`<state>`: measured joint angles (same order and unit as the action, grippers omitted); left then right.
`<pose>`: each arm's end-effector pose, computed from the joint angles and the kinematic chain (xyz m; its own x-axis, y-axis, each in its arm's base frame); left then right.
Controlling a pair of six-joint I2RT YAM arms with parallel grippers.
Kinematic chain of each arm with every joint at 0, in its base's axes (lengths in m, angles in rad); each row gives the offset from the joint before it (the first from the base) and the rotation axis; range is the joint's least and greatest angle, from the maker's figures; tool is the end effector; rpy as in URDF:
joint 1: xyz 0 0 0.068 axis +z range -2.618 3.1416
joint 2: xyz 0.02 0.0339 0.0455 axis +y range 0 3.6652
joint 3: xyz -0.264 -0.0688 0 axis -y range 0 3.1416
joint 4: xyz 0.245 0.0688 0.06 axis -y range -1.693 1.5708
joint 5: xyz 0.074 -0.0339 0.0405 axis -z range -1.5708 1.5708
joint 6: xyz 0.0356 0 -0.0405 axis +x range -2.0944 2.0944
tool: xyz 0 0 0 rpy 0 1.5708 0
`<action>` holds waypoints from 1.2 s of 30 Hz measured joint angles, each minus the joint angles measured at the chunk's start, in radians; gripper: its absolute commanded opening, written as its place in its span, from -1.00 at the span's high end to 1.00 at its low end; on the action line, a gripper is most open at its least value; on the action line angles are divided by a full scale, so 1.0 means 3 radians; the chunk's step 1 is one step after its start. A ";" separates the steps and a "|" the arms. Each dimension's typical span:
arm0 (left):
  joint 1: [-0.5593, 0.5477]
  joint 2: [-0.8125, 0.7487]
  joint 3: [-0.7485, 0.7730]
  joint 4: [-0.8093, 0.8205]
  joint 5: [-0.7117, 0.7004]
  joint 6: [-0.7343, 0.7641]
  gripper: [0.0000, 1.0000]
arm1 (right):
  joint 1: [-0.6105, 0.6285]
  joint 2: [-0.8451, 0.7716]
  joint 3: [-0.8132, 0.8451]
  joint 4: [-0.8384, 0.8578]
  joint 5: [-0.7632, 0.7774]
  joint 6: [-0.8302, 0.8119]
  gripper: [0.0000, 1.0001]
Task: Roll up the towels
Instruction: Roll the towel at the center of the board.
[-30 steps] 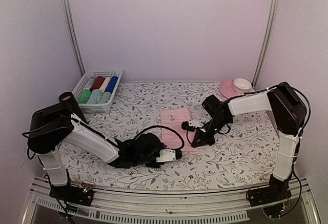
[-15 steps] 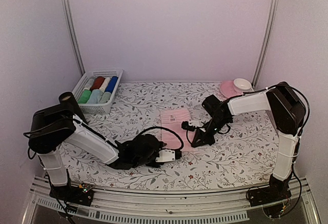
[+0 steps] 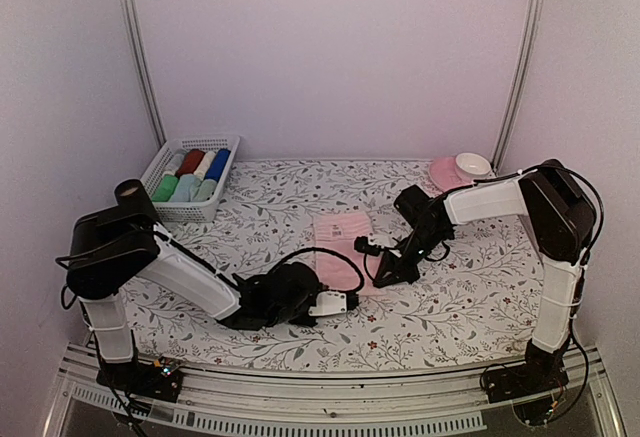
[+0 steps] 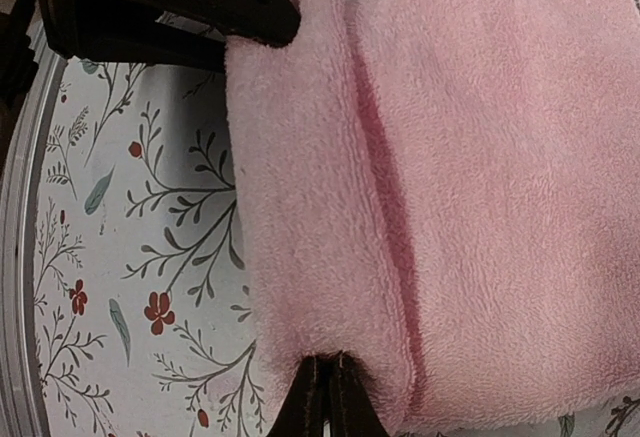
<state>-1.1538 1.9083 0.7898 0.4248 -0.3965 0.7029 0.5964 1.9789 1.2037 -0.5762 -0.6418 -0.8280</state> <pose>0.1546 -0.3150 0.1002 0.2699 0.8630 -0.4270 0.7191 0.1143 0.6854 0.2893 0.2221 0.1272 -0.1354 -0.8050 -0.5776 -0.9720 -0.0051 0.2349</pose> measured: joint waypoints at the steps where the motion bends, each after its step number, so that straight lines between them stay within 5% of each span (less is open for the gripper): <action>1: 0.0003 0.0001 0.0009 -0.0029 0.0008 -0.0006 0.72 | 0.0000 -0.0001 0.0000 0.0000 0.0000 -0.0004 0.93; 6: 0.0041 0.0001 0.0084 -0.0195 0.0083 -0.0118 1.00 | 0.0000 -0.0017 0.0000 -0.0003 -0.0003 -0.0037 0.87; 13: 0.0151 -0.0050 0.0206 -0.0486 0.0375 -0.0323 1.00 | 0.0000 -0.0285 -0.0203 0.0050 0.0043 -0.0183 0.43; 20: 0.0456 -0.0117 0.0426 -0.0979 0.1072 -0.0661 1.00 | 0.0084 -0.1209 -0.0899 0.0542 0.0280 -0.0462 -0.02; 28: 0.0746 -0.0117 0.0608 -0.1352 0.1829 -0.0944 1.00 | 0.0713 -0.1408 -0.1364 0.1283 0.0884 -0.0707 -0.08; 36: 0.0874 -0.0090 0.0725 -0.1620 0.2286 -0.1067 1.00 | 0.0785 -0.1194 -0.1436 0.1855 0.1480 -0.0631 -0.09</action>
<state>-0.8917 1.8812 1.0073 -0.0612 0.2893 0.3828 0.8318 1.6207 0.7731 -0.0196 -0.1978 -1.0172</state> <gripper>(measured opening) 0.044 0.545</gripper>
